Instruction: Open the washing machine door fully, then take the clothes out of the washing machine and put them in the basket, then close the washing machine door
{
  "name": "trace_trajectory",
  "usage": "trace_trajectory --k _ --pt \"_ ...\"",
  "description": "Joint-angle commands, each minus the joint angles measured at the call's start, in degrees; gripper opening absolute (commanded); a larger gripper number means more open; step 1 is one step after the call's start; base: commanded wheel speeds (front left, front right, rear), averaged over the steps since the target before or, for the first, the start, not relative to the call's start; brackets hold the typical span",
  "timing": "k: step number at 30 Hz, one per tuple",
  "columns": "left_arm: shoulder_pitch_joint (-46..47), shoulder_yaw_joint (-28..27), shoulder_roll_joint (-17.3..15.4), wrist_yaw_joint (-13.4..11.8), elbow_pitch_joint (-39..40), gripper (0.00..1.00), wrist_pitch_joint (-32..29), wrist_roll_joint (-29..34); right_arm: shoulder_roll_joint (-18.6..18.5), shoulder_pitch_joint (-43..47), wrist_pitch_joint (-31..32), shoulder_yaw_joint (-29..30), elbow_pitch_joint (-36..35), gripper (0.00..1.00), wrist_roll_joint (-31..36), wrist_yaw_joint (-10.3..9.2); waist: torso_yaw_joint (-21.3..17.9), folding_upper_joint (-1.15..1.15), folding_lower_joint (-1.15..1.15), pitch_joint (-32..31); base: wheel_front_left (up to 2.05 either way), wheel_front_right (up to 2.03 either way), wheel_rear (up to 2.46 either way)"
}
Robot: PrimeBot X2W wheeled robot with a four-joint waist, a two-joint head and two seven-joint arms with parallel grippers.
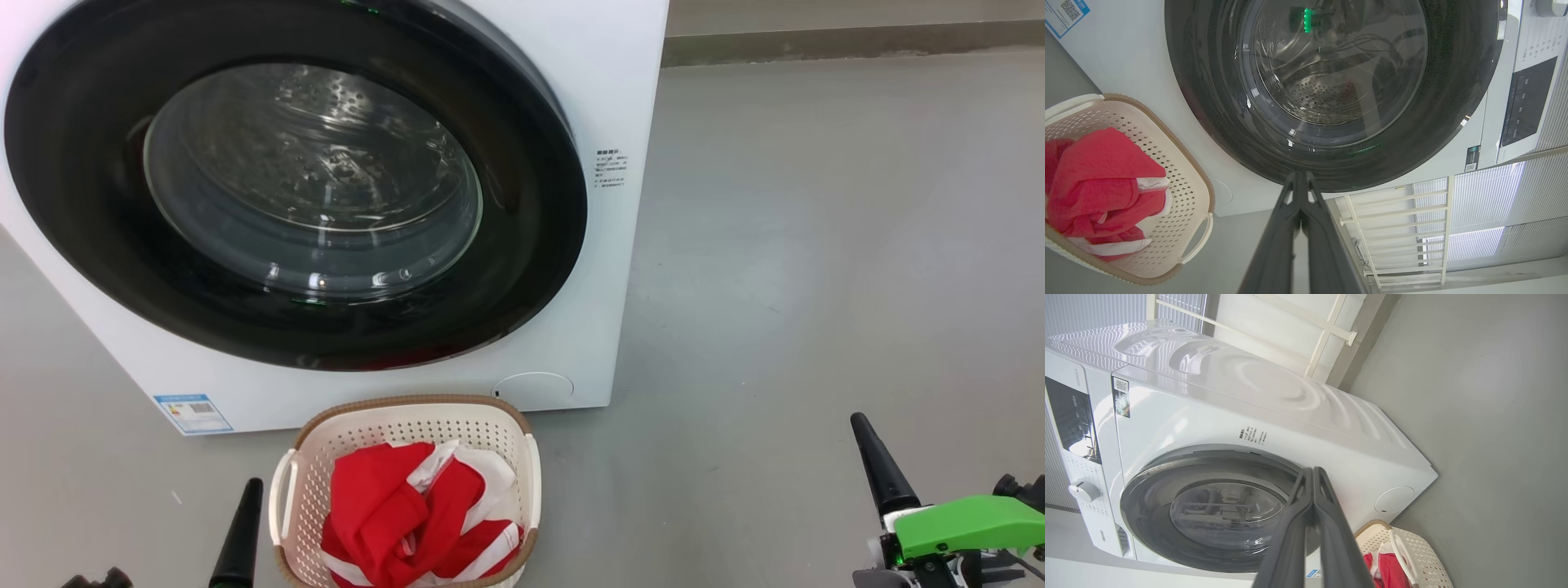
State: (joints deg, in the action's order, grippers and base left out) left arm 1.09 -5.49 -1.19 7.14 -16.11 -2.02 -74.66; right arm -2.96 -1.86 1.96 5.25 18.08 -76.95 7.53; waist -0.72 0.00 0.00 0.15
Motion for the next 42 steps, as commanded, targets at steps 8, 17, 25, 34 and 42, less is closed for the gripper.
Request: trace_trajectory --k 8,17,25,34,42 --pt "3.5 -1.2 -1.4 0.3 1.8 0.00 -1.7 -6.5 -0.2 -3.2 1.6 0.2 -2.5 0.00 -6.0 -0.03 0.2 0.00 0.00 0.0 0.00 0.00 0.00" --pt "4.3 -1.1 -1.5 0.3 2.0 0.00 -3.2 -12.4 -0.1 -3.8 3.2 0.7 -3.3 0.00 -10.9 -0.04 0.5 0.00 0.00 0.0 0.00 0.00 0.00" --pt "5.1 -1.0 -1.7 0.4 2.1 0.00 -4.5 -17.5 0.0 -4.3 4.5 1.2 -4.1 0.00 -15.2 -0.04 0.7 0.00 0.00 0.0 0.00 0.00 0.00" --pt "5.1 -1.0 -1.7 0.4 2.1 0.00 -4.5 -17.5 0.0 -4.3 4.5 1.3 -4.1 0.00 -15.2 -0.04 0.7 0.00 0.00 0.0 0.00 0.00 0.00" --pt "5.1 -1.0 -1.7 0.4 2.1 0.00 -4.5 -17.5 0.0 -4.3 4.5 1.3 -4.1 0.00 -15.2 -0.04 0.7 0.00 0.00 0.0 0.00 0.00 0.00"
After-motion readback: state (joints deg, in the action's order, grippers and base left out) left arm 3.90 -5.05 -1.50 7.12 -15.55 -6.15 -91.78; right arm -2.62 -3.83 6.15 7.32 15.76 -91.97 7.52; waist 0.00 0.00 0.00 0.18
